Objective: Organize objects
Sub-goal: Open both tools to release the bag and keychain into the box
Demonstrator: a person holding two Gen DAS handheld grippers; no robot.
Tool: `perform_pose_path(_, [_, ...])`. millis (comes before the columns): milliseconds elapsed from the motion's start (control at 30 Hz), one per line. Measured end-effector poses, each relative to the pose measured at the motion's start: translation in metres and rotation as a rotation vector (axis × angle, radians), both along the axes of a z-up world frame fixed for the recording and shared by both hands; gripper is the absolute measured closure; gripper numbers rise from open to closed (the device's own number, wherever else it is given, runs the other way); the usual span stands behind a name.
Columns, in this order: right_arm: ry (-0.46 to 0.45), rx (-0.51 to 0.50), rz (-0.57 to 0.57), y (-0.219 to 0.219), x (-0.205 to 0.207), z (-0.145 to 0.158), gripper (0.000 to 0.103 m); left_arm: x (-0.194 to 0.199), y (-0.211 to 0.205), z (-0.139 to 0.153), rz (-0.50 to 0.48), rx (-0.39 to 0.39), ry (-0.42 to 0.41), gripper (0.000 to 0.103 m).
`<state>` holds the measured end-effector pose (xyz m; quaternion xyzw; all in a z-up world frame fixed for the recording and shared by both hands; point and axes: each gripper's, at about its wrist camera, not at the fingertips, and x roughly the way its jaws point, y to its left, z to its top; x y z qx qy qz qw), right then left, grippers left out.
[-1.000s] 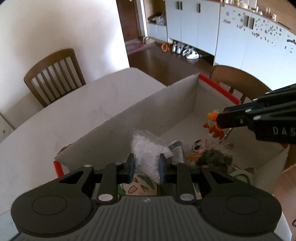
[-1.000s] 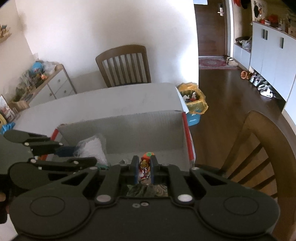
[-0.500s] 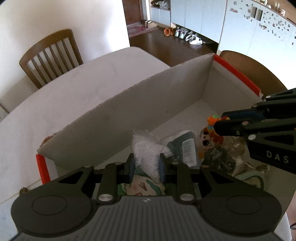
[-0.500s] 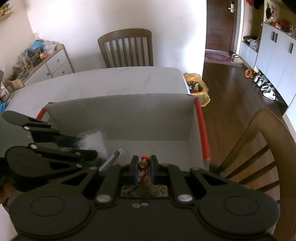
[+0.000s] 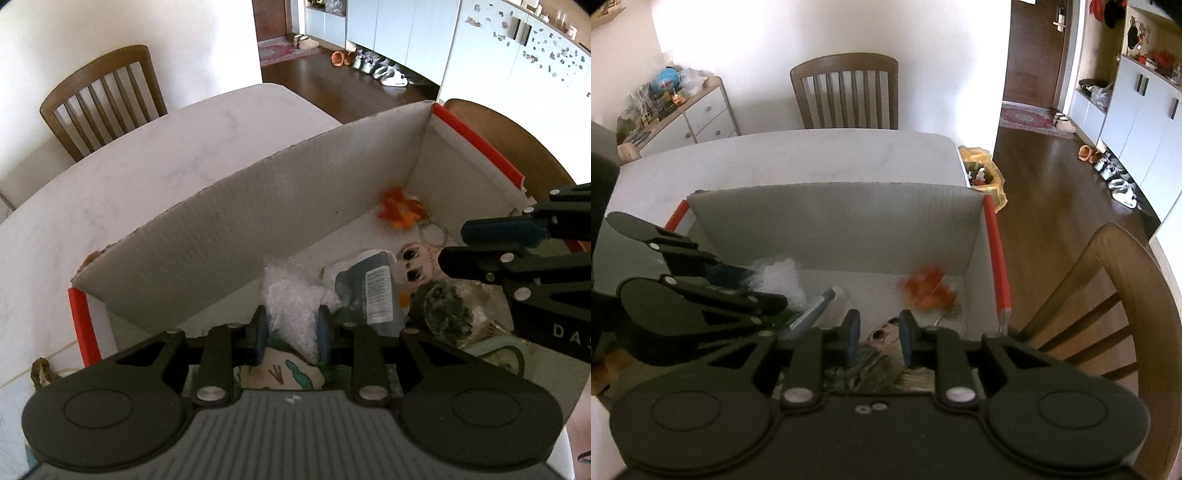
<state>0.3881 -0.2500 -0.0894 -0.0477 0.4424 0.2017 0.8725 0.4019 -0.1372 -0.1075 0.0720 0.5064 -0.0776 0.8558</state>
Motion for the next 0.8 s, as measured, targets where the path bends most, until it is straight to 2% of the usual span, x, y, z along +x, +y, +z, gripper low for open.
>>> perform_pose_path(300, [-0.026, 0.006, -0.004, -0.004, -0.015, 0.014, 0.069, -0.012, 0.002, 0.009, -0.002, -0.029, -0.027, 0.071])
perform_pose_path(333, [-0.029, 0.007, -0.006, -0.005, -0.017, 0.016, 0.068, -0.014, 0.003, 0.010, -0.004, -0.033, -0.033, 0.066])
perform_pose_path(367, [-0.032, 0.007, -0.006, -0.005, -0.019, 0.018, 0.068, -0.016, 0.003, 0.012, -0.004, -0.036, -0.041, 0.053])
perform_pose_path(433, [-0.041, 0.004, -0.012, -0.005, -0.023, 0.021, 0.066, -0.022, 0.004, 0.018, -0.007, -0.053, -0.068, 0.042])
perform_pose_path(533, [-0.052, 0.006, -0.020, -0.007, -0.028, 0.027, 0.064, -0.028, 0.004, 0.026, -0.009, -0.071, -0.092, 0.042])
perform_pose_path(800, [-0.095, 0.020, -0.044, -0.012, -0.042, 0.046, 0.051, -0.049, 0.011, 0.046, -0.020, -0.117, -0.145, 0.042])
